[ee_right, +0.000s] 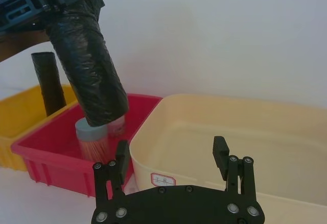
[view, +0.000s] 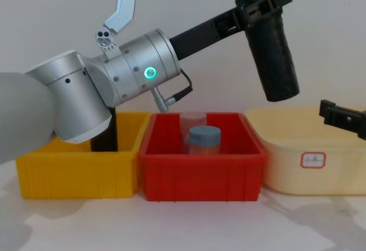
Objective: Pick up the garbage bag with the one hand and transfer it to the other hand.
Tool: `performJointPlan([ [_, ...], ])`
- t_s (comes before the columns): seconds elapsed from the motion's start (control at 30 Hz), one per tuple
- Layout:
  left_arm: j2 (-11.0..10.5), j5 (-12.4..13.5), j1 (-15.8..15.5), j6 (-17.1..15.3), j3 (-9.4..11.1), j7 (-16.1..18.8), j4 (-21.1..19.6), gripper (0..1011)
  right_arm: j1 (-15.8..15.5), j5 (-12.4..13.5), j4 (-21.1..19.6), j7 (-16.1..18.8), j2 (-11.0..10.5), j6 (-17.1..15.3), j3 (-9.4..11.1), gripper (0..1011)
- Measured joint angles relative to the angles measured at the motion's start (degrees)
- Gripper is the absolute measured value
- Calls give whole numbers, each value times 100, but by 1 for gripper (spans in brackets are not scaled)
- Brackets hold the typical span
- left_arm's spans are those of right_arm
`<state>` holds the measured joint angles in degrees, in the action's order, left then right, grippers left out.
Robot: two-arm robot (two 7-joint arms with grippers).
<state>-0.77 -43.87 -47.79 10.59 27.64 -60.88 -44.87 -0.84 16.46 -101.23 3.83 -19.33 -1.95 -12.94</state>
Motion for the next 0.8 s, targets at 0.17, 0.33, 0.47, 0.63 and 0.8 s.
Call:
performJointPlan([
  [0.17, 28, -33, -26, 0, 25, -35, 69, 504, 8, -19, -14, 2, -7, -11, -2, 1001],
  [0.33, 52, -57, -49, 0, 46, -65, 124, 504, 61, -91, -73, 45, -67, -101, -31, 1001],
  [0.47, 61, -72, -59, 0, 56, -78, 149, 504, 142, -172, -151, 124, -151, -244, -74, 1001],
  [0.63, 74, -84, -70, -2, 66, -92, 175, 504, 291, -282, -278, 297, -303, -528, -169, 1001],
  [0.8, 80, -91, -76, -5, 72, -100, 192, 504, 437, -355, -383, 485, -435, -814, -257, 1001],
])
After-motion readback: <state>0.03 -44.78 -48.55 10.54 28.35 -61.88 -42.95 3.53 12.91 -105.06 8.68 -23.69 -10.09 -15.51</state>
